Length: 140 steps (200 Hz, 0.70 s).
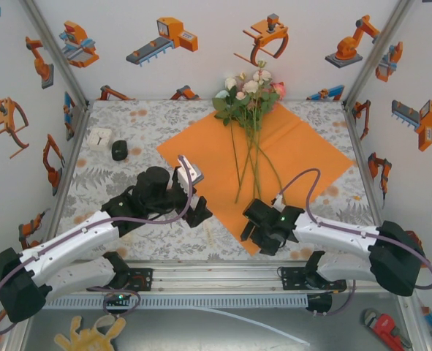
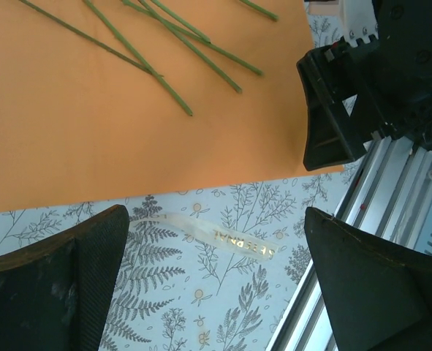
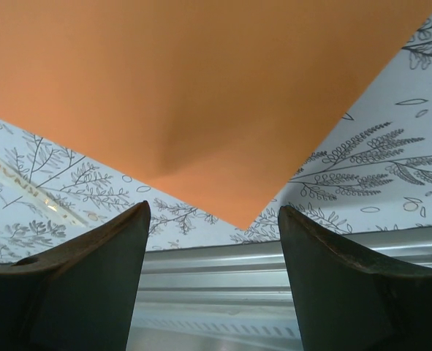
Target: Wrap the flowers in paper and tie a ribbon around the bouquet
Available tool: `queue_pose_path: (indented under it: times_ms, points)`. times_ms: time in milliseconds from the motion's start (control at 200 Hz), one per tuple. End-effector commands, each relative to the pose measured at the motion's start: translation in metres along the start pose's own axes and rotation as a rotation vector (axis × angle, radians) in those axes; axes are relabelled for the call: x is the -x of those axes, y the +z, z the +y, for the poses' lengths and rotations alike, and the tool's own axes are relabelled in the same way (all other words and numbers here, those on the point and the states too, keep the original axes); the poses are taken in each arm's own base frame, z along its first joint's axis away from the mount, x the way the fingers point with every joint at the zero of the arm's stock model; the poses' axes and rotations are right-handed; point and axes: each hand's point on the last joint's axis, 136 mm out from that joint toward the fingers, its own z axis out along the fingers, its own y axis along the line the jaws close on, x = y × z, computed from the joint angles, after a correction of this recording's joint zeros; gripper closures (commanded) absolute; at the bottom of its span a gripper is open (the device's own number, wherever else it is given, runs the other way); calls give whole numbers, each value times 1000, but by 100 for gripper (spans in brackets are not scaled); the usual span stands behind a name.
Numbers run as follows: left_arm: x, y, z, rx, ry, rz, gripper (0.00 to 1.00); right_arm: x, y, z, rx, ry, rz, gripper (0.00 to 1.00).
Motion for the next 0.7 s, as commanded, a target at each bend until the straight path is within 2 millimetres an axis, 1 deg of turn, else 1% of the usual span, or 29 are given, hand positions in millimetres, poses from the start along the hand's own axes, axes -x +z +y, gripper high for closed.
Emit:
queue_pose_path:
  times_ms: [0,60,100,140,255,310,350,455,511,586,696]
  points:
    - [2,0,-1,-1,15,-17,3,3,10,-5,-21,30,-29,35]
    - [0,1,0,6,11,-11,3,2,15,-6,-23,34,-27,35]
    - [-1,1,0,9,7,-6,3,3,18,-6,-23,38,-32,40]
    - [-2,1,2,15,1,-1,3,4,19,-6,-25,37,-39,47]
    - [-4,0,3,27,-7,2,3,12,16,-1,-15,37,-79,75]
    - [-3,-1,5,36,-8,-5,3,15,12,4,0,31,-95,84]
    - [-3,-1,5,40,-9,-6,3,17,9,8,9,28,-102,86]
    - [-7,2,3,25,0,5,3,21,-5,18,28,8,-114,88]
    - [-15,6,0,8,28,29,3,25,-16,25,50,-10,-130,92]
    - [-29,15,-6,-12,124,45,3,36,-30,35,86,-20,-145,97]
    - [-53,31,-29,-124,293,75,3,55,-46,50,157,-4,-152,100]
